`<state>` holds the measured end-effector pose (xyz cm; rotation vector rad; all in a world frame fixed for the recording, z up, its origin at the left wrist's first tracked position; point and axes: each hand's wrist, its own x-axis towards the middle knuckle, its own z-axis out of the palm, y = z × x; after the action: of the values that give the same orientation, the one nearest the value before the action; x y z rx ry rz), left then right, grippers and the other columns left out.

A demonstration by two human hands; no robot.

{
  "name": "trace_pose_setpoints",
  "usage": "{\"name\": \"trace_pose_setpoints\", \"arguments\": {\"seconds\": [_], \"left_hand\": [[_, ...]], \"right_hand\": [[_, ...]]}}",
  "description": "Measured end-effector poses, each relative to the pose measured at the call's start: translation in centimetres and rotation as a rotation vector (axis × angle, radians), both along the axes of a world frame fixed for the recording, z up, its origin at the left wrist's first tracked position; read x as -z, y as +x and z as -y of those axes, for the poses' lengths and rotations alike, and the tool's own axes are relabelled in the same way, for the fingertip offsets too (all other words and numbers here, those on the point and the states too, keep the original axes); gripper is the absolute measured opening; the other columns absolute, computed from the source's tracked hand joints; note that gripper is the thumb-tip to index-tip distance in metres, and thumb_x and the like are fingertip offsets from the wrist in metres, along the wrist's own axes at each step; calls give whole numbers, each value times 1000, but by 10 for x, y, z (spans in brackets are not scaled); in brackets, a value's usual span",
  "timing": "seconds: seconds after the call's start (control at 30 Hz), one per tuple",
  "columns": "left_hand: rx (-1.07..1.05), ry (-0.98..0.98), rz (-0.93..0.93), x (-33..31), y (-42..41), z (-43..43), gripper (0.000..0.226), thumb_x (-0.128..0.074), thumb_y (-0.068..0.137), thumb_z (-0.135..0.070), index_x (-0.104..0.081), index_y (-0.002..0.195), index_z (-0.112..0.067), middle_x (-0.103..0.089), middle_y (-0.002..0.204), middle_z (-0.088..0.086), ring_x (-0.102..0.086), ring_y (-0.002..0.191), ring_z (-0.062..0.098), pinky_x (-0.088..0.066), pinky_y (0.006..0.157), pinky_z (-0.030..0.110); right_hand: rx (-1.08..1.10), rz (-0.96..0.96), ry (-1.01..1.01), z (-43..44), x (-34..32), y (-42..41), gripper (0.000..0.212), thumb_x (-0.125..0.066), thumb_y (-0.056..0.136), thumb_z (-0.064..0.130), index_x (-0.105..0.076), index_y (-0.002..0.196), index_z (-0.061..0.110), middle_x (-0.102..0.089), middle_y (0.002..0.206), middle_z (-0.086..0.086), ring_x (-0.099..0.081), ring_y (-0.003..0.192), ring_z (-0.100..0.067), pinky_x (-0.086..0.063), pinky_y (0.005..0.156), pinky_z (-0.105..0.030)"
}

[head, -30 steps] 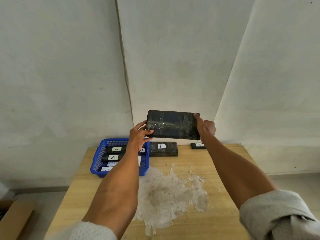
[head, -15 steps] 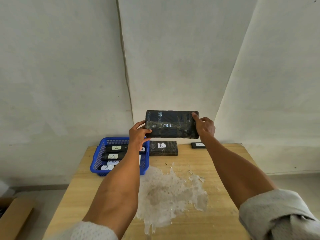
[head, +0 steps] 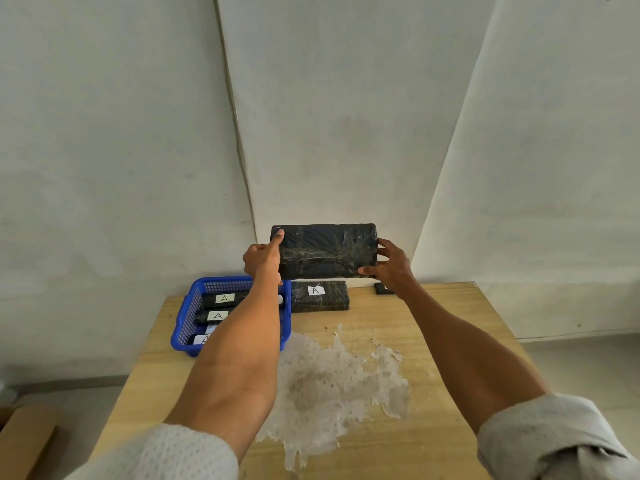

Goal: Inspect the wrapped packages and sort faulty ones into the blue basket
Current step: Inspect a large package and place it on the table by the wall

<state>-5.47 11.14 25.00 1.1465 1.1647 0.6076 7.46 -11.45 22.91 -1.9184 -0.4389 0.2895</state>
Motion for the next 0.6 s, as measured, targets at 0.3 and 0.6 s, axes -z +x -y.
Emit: {"name": "trace_pose_setpoints", "arguments": {"seconds": [0.3, 0.6], "left_hand": [[3, 21, 36, 1, 4, 3, 49, -81, 75, -52, -60, 97, -13, -50, 80, -2, -52, 92, 25, -55, 92, 52], [90, -112, 98, 1, 2, 8, 70, -72, 74, -68, -47, 112, -15, -50, 111, 10, -50, 106, 31, -51, 96, 57]], "right_hand": [[18, 33, 6, -1, 1, 7, 90, -92, 67, 8, -48, 146, 11, -63, 134, -13, -68, 111, -33, -56, 95, -55], [10, 40, 39, -4, 0, 8, 71, -84, 81, 17, -49, 143, 17, -60, 140, -10, -61, 121, -32, -51, 104, -51]]}}
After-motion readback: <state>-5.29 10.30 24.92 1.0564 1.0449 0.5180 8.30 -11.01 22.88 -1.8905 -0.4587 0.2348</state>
